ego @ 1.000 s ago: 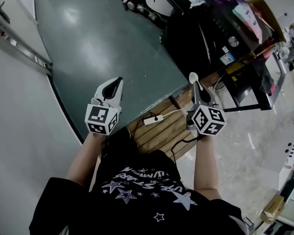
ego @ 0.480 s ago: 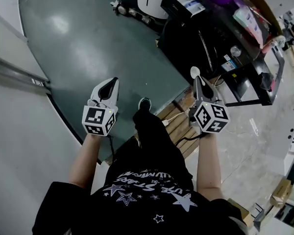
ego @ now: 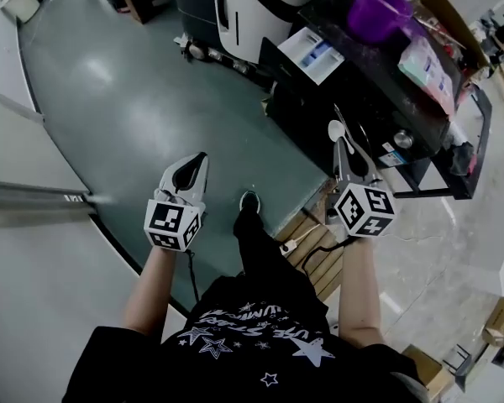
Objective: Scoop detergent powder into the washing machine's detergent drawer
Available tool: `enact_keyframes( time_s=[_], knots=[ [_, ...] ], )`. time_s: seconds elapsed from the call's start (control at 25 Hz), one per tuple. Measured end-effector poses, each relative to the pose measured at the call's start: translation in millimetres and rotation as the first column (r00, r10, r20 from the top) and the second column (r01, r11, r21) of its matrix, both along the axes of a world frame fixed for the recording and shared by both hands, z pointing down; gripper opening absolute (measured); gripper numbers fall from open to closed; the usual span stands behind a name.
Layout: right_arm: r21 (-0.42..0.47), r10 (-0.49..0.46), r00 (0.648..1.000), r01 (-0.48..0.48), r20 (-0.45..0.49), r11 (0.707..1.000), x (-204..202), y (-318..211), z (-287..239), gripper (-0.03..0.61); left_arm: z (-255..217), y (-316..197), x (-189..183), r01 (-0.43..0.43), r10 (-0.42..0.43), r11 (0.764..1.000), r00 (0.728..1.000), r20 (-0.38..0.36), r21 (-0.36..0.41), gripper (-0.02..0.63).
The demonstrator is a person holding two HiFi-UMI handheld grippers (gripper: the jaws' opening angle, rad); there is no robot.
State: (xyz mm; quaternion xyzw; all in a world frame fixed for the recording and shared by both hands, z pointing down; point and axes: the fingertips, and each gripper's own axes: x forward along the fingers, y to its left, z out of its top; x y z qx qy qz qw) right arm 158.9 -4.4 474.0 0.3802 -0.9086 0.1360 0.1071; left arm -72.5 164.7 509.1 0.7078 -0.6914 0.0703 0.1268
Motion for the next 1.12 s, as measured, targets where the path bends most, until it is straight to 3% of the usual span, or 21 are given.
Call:
enact_keyframes(
  time_s=[0.2,0.44,0.68,1.12],
  knots=[
    [0.027,0.023,1.0,-0.024,0.008,0.999,-25.9,-97.2,-32.2,0.035,-31.0,-117.4,-32.7,-0.064,0.064,0.998,0.998,0.028,0.004,0.002],
    [0.042,0.081,0.996,-0.082,0.033,0.996,-32.8,-177.7,-68.2,0.035,-77.8,-230.3,-44.3,-0.136,0.135,0.99,0.99,0.048,0.034,0.002],
    [0.051,0.145,0.987,-0.149,0.067,0.988,-15.2,-221.4,-96.2,0.035,-100.2,-286.0,-36.9,-0.2,0.198,0.979,0.978,0.068,0.037,0.002],
    [0.19,0.176,0.982,-0.187,0.076,0.964,-0.3,-268.1,-168.8,0.035,-141.1,-358.4,-26.8,-0.29,0.281,0.952,0.955,0.099,0.093,0.002]
  ],
)
